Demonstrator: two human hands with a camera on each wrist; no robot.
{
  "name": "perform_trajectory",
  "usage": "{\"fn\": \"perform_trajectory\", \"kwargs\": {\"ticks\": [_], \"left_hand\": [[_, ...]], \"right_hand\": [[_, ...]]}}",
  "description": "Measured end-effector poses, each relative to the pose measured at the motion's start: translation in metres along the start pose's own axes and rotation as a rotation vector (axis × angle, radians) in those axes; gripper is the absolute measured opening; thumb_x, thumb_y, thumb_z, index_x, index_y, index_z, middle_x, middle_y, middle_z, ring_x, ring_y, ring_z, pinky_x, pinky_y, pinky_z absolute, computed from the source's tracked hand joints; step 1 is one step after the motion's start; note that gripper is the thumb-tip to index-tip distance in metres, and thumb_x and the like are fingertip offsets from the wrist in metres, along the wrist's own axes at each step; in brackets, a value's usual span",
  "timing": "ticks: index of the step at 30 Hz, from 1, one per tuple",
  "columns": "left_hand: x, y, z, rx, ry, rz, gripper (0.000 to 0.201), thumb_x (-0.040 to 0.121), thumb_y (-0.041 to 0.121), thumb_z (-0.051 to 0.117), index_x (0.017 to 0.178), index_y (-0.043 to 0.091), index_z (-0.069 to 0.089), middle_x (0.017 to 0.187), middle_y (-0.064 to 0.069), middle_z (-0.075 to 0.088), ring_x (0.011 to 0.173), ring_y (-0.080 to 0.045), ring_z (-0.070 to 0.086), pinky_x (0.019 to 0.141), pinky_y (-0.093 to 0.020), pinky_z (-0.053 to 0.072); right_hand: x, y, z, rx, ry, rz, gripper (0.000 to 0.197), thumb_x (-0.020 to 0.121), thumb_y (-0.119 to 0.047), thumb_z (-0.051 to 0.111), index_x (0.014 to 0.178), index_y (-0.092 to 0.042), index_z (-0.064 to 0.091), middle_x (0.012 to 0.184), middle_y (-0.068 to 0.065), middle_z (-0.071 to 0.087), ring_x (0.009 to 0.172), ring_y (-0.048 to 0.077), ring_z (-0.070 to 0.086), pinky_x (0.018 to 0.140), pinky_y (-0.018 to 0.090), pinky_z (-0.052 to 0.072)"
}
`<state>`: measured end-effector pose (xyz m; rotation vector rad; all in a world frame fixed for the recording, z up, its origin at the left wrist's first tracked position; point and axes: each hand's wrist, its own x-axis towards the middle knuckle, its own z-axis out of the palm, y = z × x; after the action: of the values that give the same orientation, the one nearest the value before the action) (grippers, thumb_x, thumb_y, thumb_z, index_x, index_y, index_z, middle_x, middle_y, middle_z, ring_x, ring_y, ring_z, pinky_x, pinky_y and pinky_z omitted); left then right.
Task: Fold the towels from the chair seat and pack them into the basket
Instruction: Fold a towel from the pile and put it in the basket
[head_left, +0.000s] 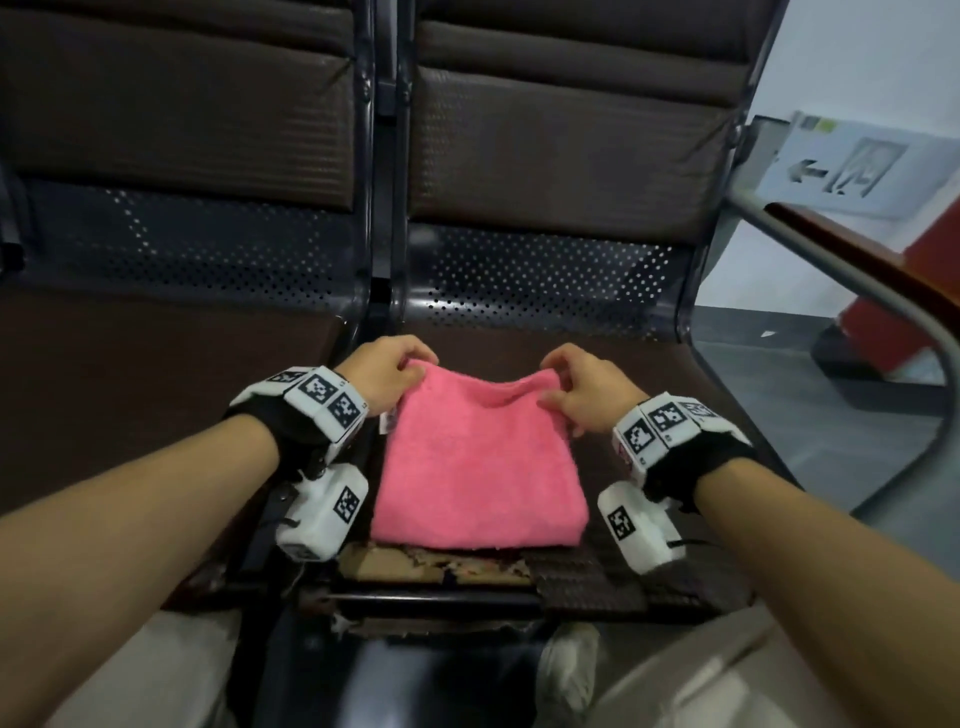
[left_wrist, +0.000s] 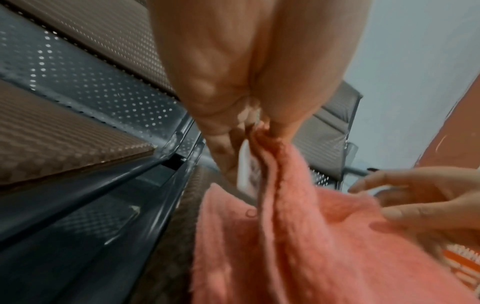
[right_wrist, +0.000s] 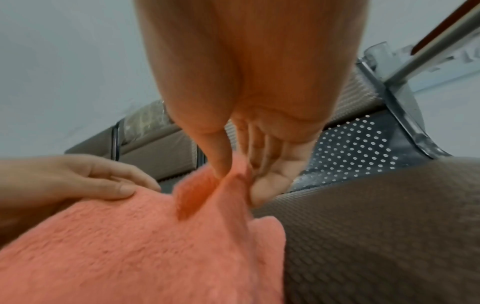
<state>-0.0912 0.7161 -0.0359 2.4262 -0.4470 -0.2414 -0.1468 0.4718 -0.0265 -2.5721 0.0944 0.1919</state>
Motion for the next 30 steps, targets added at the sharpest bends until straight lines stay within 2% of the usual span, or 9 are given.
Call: {"fn": "perform_trajectory", "kwargs": {"ticks": [3,6,8,13,15,20,23,26,30], "left_hand": [[0.002,-0.006,0.006,0.18,-0.165,-0.048,0.04,0.092,0.018,0.053,0.133,0.017,0.05,0.121,-0.003,0.06,0.11,-0.018,0.056,0.092,-0.023,0.039],[-0.008,-0.006,0.005,0.278,-0.223,-0.007,0.046,0.09,0.019,0.055,0.135,0.017,0.046,0.129,-0.008,0.046,0.119,-0.022,0.047,0.105,-0.031,0.036],[-0.019,-0.001,0.002,0.324,-0.237,0.08,0.037,0.088,0.024,0.057,0.125,0.021,0.054,0.123,-0.004,0.043,0.117,-0.02,0.039,0.105,-0.034,0.034],[-0.049,0.016,0.011,0.396,-0.334,0.332,0.021,0.088,0.033,0.058,0.107,0.025,0.061,0.103,0.005,0.05,0.101,-0.012,0.045,0.09,-0.027,0.038],[-0.055,0.017,0.017,0.423,-0.451,0.326,0.032,0.088,0.04,0.058,0.113,0.019,0.058,0.106,0.0,0.057,0.096,-0.015,0.054,0.087,-0.026,0.044],[-0.062,0.02,0.022,0.644,-0.528,0.319,0.071,0.076,0.065,0.059,0.125,0.015,0.048,0.115,-0.004,0.047,0.106,-0.019,0.045,0.094,-0.031,0.041],[-0.067,0.019,0.015,0.698,-0.489,0.343,0.041,0.082,0.042,0.062,0.112,0.016,0.053,0.11,-0.004,0.049,0.105,-0.021,0.048,0.09,-0.031,0.043],[-0.064,0.02,0.003,0.519,-0.392,0.323,0.008,0.087,0.021,0.053,0.089,0.014,0.053,0.081,0.002,0.054,0.081,-0.02,0.054,0.071,-0.023,0.041],[-0.052,0.017,-0.008,0.321,-0.475,0.182,0.008,0.09,0.019,0.051,0.088,0.016,0.058,0.079,0.006,0.059,0.069,-0.01,0.054,0.063,-0.022,0.044]], "right_hand": [[0.004,0.003,0.005,-0.204,-0.004,-0.066,0.04,0.085,-0.021,0.067,0.121,-0.015,0.05,0.112,0.003,0.053,0.098,0.018,0.055,0.088,0.027,0.045],[-0.007,-0.012,0.0,-0.303,-0.177,-0.199,0.011,0.082,-0.027,0.07,0.09,-0.022,0.063,0.086,-0.01,0.06,0.085,0.011,0.058,0.069,0.017,0.04],[-0.02,-0.023,0.002,-0.366,-0.386,-0.232,0.016,0.078,-0.036,0.074,0.081,-0.024,0.065,0.079,-0.014,0.065,0.076,0.007,0.06,0.067,0.02,0.044],[-0.04,-0.028,0.028,-0.531,-0.611,-0.275,0.06,0.068,-0.042,0.081,0.116,-0.019,0.053,0.106,-0.002,0.053,0.091,0.017,0.052,0.083,0.028,0.045],[-0.041,-0.029,0.035,-0.593,-0.546,-0.31,0.057,0.07,-0.03,0.08,0.117,-0.017,0.05,0.11,0.003,0.051,0.097,0.022,0.052,0.085,0.03,0.045],[-0.042,-0.037,0.037,-0.609,-0.319,-0.335,0.033,0.077,-0.018,0.065,0.109,-0.018,0.059,0.102,0.008,0.064,0.096,0.027,0.06,0.076,0.027,0.045],[-0.045,-0.04,0.024,-0.468,-0.27,-0.311,0.019,0.08,-0.015,0.059,0.099,-0.013,0.062,0.096,0.009,0.066,0.092,0.027,0.061,0.075,0.027,0.044],[-0.048,-0.043,0.02,-0.381,-0.294,-0.274,0.017,0.089,-0.014,0.05,0.102,-0.01,0.059,0.106,0.01,0.064,0.093,0.023,0.055,0.075,0.025,0.037],[-0.043,-0.047,0.021,-0.359,-0.431,-0.204,0.013,0.089,-0.032,0.054,0.098,-0.023,0.051,0.098,-0.002,0.056,0.089,0.018,0.051,0.072,0.027,0.035]]}}
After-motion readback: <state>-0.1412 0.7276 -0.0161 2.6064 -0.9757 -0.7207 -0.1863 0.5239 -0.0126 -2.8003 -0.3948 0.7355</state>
